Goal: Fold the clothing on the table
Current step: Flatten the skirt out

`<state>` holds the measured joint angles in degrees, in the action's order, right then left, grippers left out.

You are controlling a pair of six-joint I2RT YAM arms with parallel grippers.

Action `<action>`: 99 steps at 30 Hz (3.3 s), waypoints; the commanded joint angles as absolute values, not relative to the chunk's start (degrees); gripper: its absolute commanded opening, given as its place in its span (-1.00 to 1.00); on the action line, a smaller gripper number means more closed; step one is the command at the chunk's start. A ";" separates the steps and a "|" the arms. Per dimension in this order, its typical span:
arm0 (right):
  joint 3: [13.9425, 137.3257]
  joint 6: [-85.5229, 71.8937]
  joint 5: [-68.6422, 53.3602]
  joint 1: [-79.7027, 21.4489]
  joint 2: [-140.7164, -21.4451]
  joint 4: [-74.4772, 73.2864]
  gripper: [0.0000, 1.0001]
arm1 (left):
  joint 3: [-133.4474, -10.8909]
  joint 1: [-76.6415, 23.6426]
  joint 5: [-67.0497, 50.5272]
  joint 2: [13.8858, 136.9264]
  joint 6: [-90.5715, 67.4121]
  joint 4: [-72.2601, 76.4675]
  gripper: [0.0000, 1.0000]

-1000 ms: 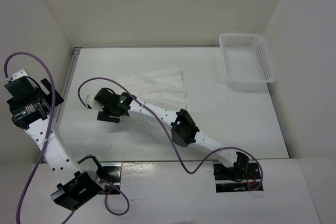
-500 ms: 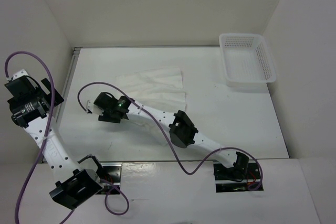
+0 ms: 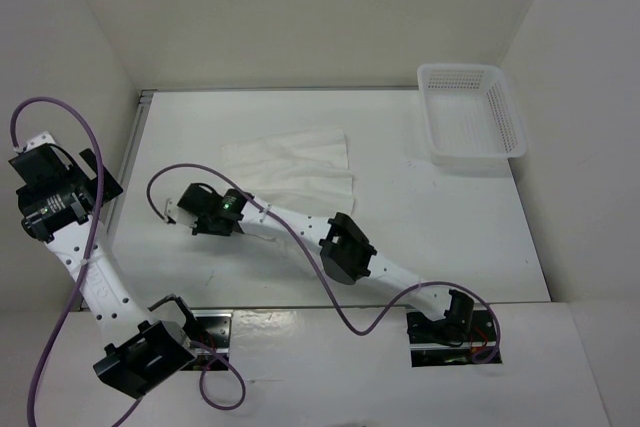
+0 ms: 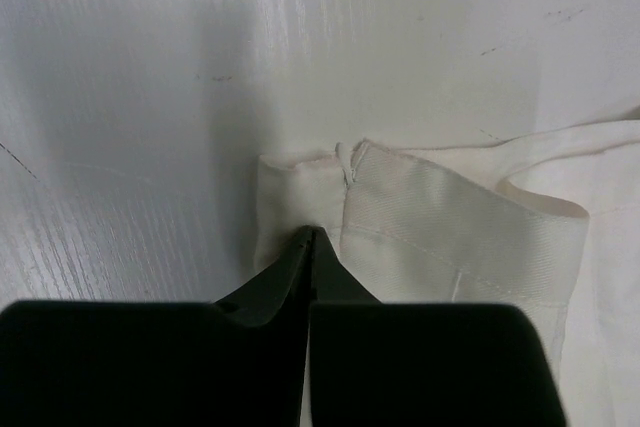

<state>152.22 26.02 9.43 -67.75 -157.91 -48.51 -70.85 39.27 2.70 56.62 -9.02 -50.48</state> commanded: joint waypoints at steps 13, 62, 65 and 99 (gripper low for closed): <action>147.04 21.98 8.61 -65.74 -148.10 -48.69 0.43 | -71.28 39.64 -0.35 56.07 -7.91 -48.69 1.00; 150.82 22.06 0.00 -64.42 -156.09 -51.42 0.54 | -71.28 39.64 -2.99 56.07 -7.38 -49.22 1.00; 150.82 22.59 -0.62 -63.29 -156.09 -51.94 0.54 | -70.76 39.64 -2.99 56.07 -7.38 -49.22 1.00; 148.10 22.49 7.62 -59.06 -136.96 -50.98 -1.00 | -70.75 39.64 -7.64 57.22 -4.84 -49.22 1.00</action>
<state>148.70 22.20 0.80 -60.97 -151.79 -52.51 -70.85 39.27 -4.75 56.69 -6.68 -50.52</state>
